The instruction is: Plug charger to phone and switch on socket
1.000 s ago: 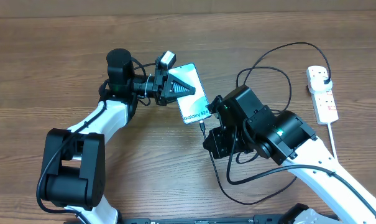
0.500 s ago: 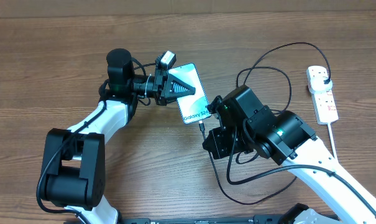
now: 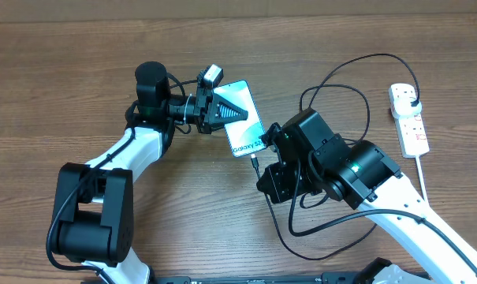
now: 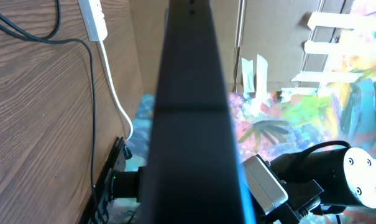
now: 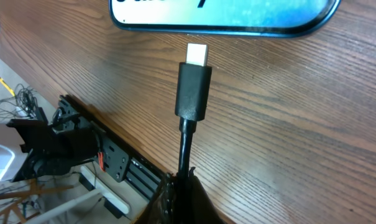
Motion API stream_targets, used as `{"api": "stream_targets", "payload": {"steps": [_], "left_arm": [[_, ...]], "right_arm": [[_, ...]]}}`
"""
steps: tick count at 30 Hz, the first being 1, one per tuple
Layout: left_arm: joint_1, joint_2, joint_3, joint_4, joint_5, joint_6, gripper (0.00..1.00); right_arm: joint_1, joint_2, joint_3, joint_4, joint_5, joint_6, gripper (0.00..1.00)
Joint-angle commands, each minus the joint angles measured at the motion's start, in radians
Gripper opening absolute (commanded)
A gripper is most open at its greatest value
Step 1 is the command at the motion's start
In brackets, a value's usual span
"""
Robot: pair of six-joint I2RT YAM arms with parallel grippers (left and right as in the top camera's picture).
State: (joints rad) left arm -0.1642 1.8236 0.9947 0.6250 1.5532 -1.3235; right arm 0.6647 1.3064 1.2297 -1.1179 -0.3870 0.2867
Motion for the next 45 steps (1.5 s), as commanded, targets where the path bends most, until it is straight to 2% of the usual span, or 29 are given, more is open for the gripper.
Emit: {"api": "stream_targets", "payload": {"steps": [1,22,31,38,45], "left_arm": [[-0.005,0.002,0.024,0.008,0.027,0.034,0.04],[-0.005,0.002,0.024,0.0,0.027,0.037,0.04],[-0.006,0.002,0.024,0.0,0.027,0.038,0.04],[-0.006,0.002,0.024,0.0,0.027,0.038,0.04],[-0.006,0.002,0.024,0.0,0.027,0.038,0.04]], "right_arm": [[0.004,-0.008,0.0,0.005,0.014,-0.03,0.04],[0.004,-0.008,0.0,0.051,0.043,-0.033,0.04],[0.004,-0.008,0.0,0.089,0.15,-0.034,0.04],[0.004,-0.008,0.0,0.093,0.158,-0.114,0.04],[0.004,-0.008,0.0,0.094,-0.01,-0.253,0.04]]}}
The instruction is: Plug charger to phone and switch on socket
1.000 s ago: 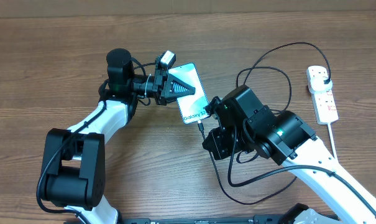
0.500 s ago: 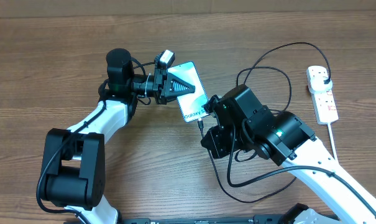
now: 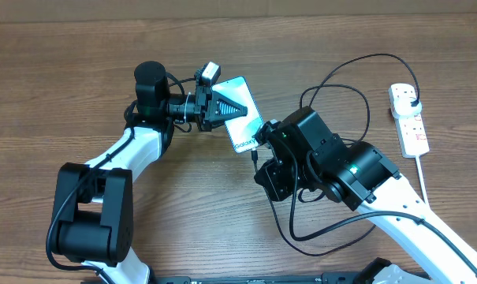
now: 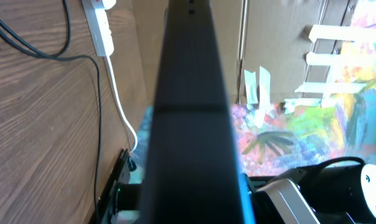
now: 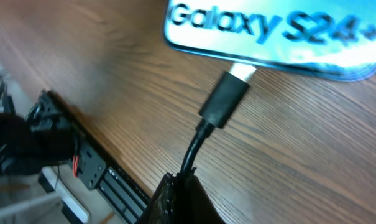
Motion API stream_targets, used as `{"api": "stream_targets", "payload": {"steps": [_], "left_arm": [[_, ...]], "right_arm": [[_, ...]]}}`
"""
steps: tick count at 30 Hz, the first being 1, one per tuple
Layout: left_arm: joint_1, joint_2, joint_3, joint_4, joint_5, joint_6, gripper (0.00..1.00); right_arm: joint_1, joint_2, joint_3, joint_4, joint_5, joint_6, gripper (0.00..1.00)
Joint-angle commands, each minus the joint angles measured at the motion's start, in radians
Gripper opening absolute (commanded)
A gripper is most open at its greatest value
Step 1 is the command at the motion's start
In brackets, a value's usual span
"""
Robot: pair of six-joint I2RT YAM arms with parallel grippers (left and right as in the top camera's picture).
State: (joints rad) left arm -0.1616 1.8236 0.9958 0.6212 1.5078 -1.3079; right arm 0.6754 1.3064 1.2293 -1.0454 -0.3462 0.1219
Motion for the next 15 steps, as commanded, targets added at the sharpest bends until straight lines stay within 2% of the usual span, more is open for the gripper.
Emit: {"api": "stream_targets", "payload": {"steps": [1,4,15], "left_arm": [[-0.009,0.002,0.023,0.004,0.073,0.023,0.04],[-0.009,0.002,0.023,0.004,0.073,0.022,0.04],[-0.009,0.002,0.023,0.004,0.073,0.022,0.04]], "right_arm": [[-0.007,-0.008,0.001,0.02,-0.051,-0.106,0.04],[-0.007,-0.008,0.001,0.013,-0.024,-0.147,0.04],[-0.009,-0.008,0.001,0.007,0.186,-0.145,0.04]]}}
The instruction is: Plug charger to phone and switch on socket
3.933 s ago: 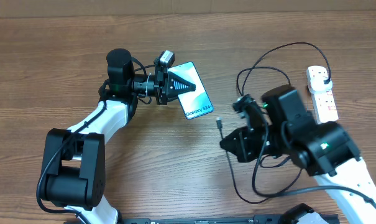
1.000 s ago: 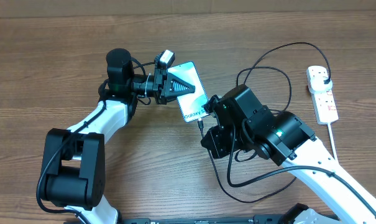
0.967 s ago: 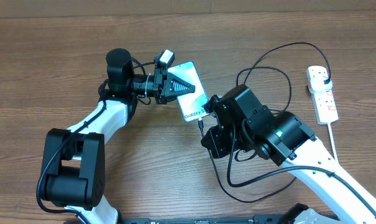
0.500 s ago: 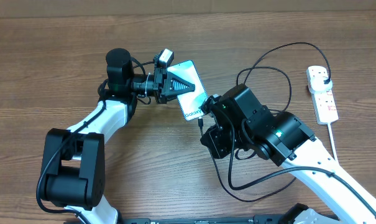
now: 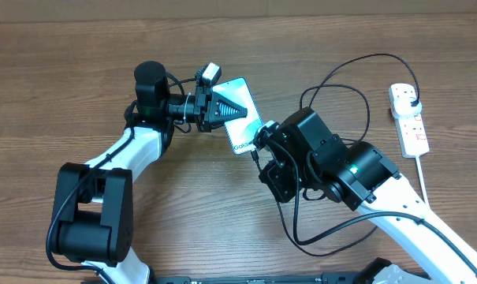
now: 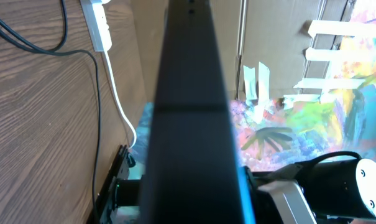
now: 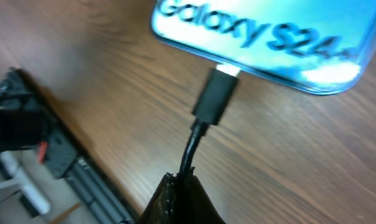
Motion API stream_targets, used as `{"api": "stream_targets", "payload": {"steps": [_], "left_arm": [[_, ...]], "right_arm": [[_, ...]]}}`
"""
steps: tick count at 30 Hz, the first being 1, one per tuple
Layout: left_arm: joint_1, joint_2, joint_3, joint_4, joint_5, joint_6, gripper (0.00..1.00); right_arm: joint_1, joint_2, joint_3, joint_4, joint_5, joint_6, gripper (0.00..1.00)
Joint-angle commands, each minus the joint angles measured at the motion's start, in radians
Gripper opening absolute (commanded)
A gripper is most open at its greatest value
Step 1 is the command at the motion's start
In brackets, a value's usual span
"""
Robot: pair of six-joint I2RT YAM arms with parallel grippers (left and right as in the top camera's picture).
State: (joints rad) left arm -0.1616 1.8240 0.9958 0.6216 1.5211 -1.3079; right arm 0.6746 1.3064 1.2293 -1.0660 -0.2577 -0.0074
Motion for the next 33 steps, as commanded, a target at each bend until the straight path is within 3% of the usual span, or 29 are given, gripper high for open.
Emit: {"api": "stream_targets", "payload": {"steps": [1,13,17,24,28,31,33], "left_arm": [[-0.009,0.001,0.023,0.004,0.06,0.022,0.04],[-0.009,0.001,0.023,0.004,0.06,0.023,0.04],[-0.009,0.001,0.023,0.004,0.06,0.03,0.04],[-0.008,0.001,0.023,0.004,0.059,0.064,0.04],[-0.007,0.001,0.023,0.004,0.057,0.075,0.04],[-0.007,0.001,0.023,0.004,0.047,0.075,0.04],[-0.007,0.001,0.023,0.004,0.043,0.075,0.04]], "right_arm": [[-0.008,-0.008,0.001,0.032,0.097,-0.015,0.04],[-0.008,-0.003,0.0,0.111,0.097,0.064,0.04],[-0.008,-0.003,0.0,0.108,0.097,0.089,0.26],[-0.008,-0.002,0.0,0.081,0.008,0.159,0.38],[-0.004,-0.002,0.0,0.079,-0.037,0.195,0.37],[0.013,-0.001,0.0,0.076,-0.033,0.195,0.27],[0.019,0.0,0.0,0.073,-0.032,0.199,0.27]]}}
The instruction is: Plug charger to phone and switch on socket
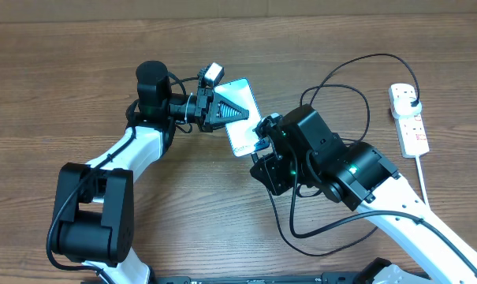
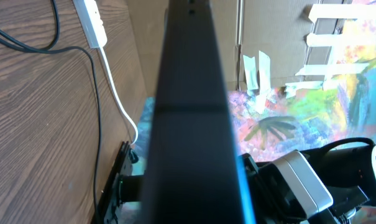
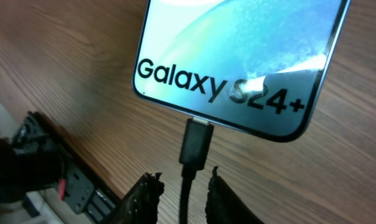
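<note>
The phone (image 1: 246, 136), screen lit with "Galaxy S24+" (image 3: 237, 56), is held on edge over the table by my left gripper (image 1: 236, 113), which is shut on it. In the left wrist view its dark edge (image 2: 189, 112) fills the middle. The black charger plug (image 3: 197, 142) sits in the phone's bottom port. My right gripper (image 3: 183, 175) is open, a finger on each side of the cable without touching it. The black cable (image 1: 356, 67) loops back to the white socket strip (image 1: 408, 118) at the far right. Its switch state cannot be made out.
The charger's black mains plug (image 1: 411, 96) sits in the strip's far socket. The strip's white lead (image 1: 422, 170) runs toward the table's front right edge. Slack cable loops lie under my right arm (image 1: 364, 177). The strip (image 2: 91, 22) also shows in the left wrist view.
My right gripper was shut on the cable just behind the plug, and now it is open. The plug stays in the phone's port. The left gripper still holds the phone.
First my right gripper held the plug a short way below the phone's bottom edge, while the left held the phone. Then the plug's tip was at the edge, tilted. After that it was entering the port. Now it is seated and released.
</note>
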Motion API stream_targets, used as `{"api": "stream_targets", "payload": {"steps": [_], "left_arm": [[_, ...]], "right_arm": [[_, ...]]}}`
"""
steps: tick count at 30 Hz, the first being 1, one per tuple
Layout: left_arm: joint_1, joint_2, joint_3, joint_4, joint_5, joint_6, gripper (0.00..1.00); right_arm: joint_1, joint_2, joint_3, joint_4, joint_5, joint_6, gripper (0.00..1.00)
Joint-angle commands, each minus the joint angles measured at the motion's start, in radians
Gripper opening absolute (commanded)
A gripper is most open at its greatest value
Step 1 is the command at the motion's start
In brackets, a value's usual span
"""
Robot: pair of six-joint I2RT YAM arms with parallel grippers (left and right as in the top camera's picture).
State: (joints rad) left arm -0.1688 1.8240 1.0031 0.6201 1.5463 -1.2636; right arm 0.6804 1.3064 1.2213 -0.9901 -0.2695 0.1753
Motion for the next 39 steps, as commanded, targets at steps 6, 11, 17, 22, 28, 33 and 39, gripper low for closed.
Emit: {"api": "stream_targets", "payload": {"steps": [6,11,17,22,28,33,39], "left_arm": [[0.0,0.001,0.015,0.005,0.018,0.026,0.04],[0.0,0.001,0.015,0.005,0.019,0.022,0.04],[0.0,0.001,0.015,0.005,0.023,0.023,0.04],[-0.002,0.001,0.015,0.006,0.034,0.036,0.04],[-0.002,0.001,0.015,0.005,0.034,0.045,0.04],[-0.005,0.001,0.015,0.005,0.034,0.037,0.04],[-0.036,0.001,0.015,0.006,0.034,0.038,0.04]], "right_arm": [[0.021,0.029,0.008,-0.01,-0.019,0.028,0.21],[0.027,0.058,0.008,-0.005,0.027,0.039,0.11],[0.027,0.057,0.01,0.048,0.07,0.062,0.05],[0.027,0.057,0.01,0.115,0.07,0.061,0.04],[0.027,0.058,0.01,0.208,0.071,0.055,0.04],[0.027,0.06,0.01,0.251,0.125,0.026,0.04],[0.027,0.063,0.03,0.279,0.127,0.026,0.04]]}}
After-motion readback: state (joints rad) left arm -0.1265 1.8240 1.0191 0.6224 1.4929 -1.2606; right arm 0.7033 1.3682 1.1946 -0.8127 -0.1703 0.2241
